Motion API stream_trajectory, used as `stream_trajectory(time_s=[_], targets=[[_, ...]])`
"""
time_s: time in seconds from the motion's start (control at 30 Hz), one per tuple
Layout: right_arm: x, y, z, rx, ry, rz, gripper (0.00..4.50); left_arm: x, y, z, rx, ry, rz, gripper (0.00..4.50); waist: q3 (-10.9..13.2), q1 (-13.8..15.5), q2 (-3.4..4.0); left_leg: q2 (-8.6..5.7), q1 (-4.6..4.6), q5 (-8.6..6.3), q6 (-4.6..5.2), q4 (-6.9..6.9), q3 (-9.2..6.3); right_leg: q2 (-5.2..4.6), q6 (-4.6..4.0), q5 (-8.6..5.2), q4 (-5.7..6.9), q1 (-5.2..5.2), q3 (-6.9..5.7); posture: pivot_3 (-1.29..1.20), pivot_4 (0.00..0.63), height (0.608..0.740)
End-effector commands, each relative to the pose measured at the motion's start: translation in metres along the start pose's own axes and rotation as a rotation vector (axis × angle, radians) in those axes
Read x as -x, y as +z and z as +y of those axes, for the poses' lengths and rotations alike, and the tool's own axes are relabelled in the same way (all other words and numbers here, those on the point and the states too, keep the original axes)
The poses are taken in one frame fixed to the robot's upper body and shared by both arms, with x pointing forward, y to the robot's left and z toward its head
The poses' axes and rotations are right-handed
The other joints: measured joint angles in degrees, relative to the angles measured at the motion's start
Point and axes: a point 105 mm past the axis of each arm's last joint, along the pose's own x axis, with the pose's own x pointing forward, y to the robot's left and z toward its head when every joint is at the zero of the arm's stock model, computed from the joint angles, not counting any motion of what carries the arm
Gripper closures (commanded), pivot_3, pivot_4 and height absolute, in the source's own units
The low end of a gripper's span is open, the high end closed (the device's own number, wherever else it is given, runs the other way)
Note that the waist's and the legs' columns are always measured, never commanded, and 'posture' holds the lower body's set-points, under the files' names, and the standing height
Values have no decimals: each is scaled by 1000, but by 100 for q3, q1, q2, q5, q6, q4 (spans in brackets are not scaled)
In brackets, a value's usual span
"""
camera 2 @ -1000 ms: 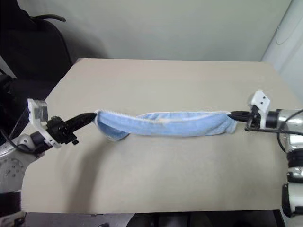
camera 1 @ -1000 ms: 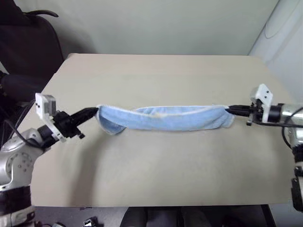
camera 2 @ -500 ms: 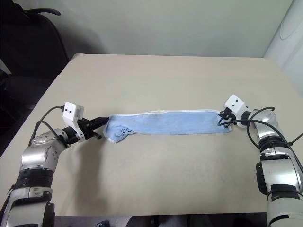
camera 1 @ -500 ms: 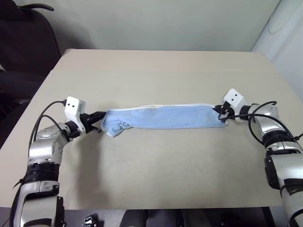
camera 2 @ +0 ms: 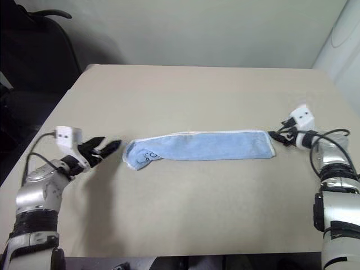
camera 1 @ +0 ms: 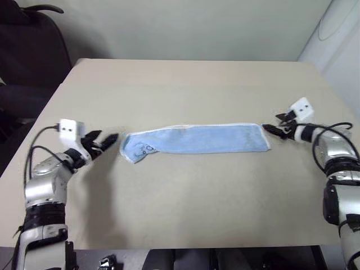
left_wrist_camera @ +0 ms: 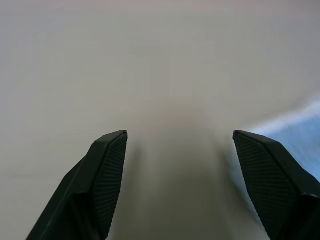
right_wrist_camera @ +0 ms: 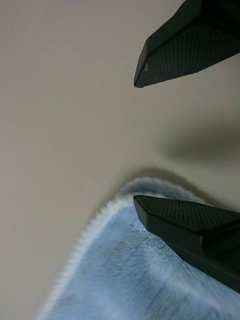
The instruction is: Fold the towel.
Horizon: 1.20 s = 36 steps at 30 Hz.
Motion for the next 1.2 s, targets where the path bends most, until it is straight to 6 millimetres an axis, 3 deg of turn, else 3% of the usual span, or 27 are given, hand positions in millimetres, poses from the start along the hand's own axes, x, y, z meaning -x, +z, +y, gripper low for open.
stream_trajectory(time_s=[0.03, 0.13, 0.23, 0.27, 0.37, 0.6, 0.83, 1.13, 1.2], targets=[[14, 7, 6, -167, 75, -56, 853, 11, 30, -7, -86, -13, -124, 757, 0, 0, 0, 0, 1, 0, 0, 0, 1, 0, 0, 0, -2, 2, 0, 0, 150, 740], [25, -13, 17, -483, 88, -17, 853, 20, 37, -50, -157, -220, -146, 757, 0, -5, 0, 0, 4, 4, -3, 3, -1, 3, 0, 0, 3, 2, 1, 0, 150, 740], [30, -14, 25, -549, 92, -7, 853, 23, 38, -58, -164, -256, -149, 757, 0, -2, 0, -1, 7, 8, 1, 4, -2, 3, 0, 0, 7, 5, 1, 0, 150, 740], [34, -20, 34, -632, 115, 7, 853, 21, 36, -72, -184, -314, -144, 757, 0, -9, 0, 0, 9, 12, 0, 4, -3, 4, 0, 0, 10, 4, 1, 0, 150, 740], [44, -30, 50, -813, 147, 16, 25, 19, 32, -103, -190, -438, -139, 702, -1, 10, -1, 0, 32, 12, 4, 1, -8, 7, 0, 0, 9, 27, 0, 0, 150, 740], [43, -44, 74, -913, 136, 70, 25, 14, 22, -137, -157, -548, -133, 702, -3, 2, -5, 2, 54, -7, 32, 0, -8, 21, 1, 0, 6, 39, 6, 0, 150, 740], [9, -37, 96, -949, 143, 51, 25, 10, 20, -159, -146, -619, -139, 702, -17, -77, -27, 27, 63, -18, 38, 6, -21, 73, 5, 2, 6, 40, 14, 0, 150, 740], [-41, -31, 100, -1000, 48, 44, 25, 14, 15, -165, -179, -646, -126, 702, -26, -180, -42, 72, 122, -35, 34, 0, -21, 137, -14, 11, 6, 66, 51, 0, 150, 740], [-46, -28, 100, -1003, 44, 38, 407, 17, 11, -166, -190, -649, -111, 702, -28, -180, -46, 82, 124, -39, 29, 3, -19, 151, -17, 13, 5, 65, 65, 0, 150, 740]])
